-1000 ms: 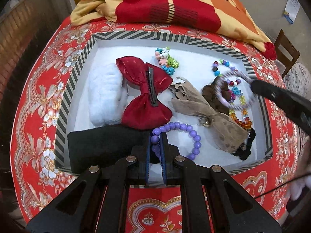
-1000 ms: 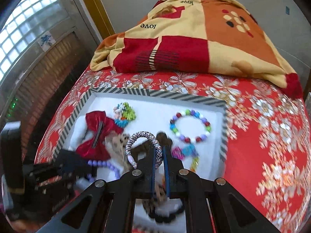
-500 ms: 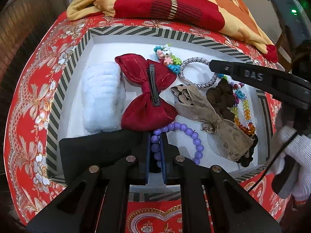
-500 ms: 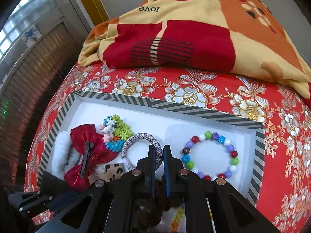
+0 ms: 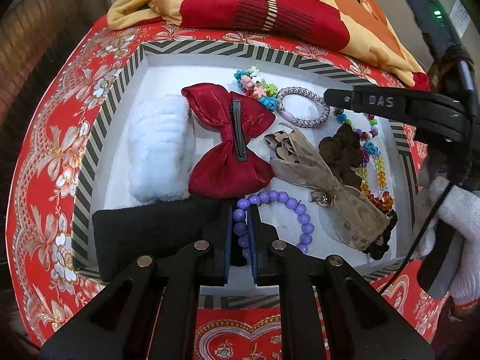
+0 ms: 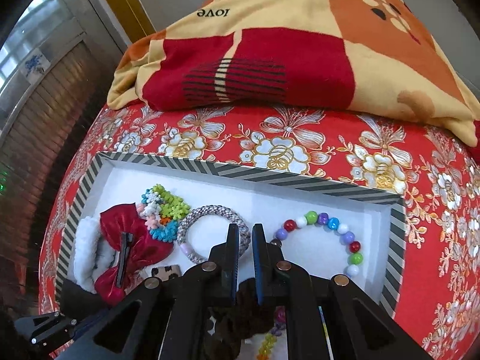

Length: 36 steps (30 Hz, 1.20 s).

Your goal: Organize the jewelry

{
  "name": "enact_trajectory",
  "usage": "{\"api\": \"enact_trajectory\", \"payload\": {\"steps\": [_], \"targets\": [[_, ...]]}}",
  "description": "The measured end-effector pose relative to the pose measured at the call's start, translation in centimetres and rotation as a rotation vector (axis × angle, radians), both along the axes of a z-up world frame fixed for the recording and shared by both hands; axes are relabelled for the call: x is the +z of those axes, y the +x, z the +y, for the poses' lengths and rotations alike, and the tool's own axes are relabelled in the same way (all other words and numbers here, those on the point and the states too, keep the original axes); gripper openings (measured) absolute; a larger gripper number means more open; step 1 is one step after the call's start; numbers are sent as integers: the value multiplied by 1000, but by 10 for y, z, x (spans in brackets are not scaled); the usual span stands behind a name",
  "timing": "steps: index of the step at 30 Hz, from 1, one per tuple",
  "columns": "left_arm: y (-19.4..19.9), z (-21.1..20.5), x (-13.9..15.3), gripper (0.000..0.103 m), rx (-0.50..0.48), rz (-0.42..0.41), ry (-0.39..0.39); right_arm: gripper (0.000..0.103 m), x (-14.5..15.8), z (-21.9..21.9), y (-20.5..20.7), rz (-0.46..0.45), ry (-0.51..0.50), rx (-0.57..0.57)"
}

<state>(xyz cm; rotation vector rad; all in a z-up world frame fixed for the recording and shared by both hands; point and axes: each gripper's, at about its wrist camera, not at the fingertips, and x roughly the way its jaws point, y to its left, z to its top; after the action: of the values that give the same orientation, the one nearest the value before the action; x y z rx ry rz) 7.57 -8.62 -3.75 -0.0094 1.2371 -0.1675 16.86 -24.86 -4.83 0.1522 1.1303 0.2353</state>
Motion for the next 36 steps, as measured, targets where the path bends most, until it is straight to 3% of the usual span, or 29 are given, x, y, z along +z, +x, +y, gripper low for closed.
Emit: {"api": "enact_trajectory", "payload": {"steps": [2,5,7,10,29,36], "targets": [[-2,-1,1,16,-2,2,3,9,5,-3,-4,-3,4,-5],[-5,-3,5,33,-8,2,-4,13,17,-8,-13,-17,17,-9],[-8,-5,8,44,-10,-9,-1,25,26,-11,-22,-33,24,-4],[-14,-7,15,49,-13,-29,12,30,40,-13,-38,-56,28,4],[-64,-9,71,53,0,-155,6,32,81,-28,-161,-97,74,-24],[-91,-9,88,53,15,-199,20,38,91,-22,-194,-119,73,-20]]}}
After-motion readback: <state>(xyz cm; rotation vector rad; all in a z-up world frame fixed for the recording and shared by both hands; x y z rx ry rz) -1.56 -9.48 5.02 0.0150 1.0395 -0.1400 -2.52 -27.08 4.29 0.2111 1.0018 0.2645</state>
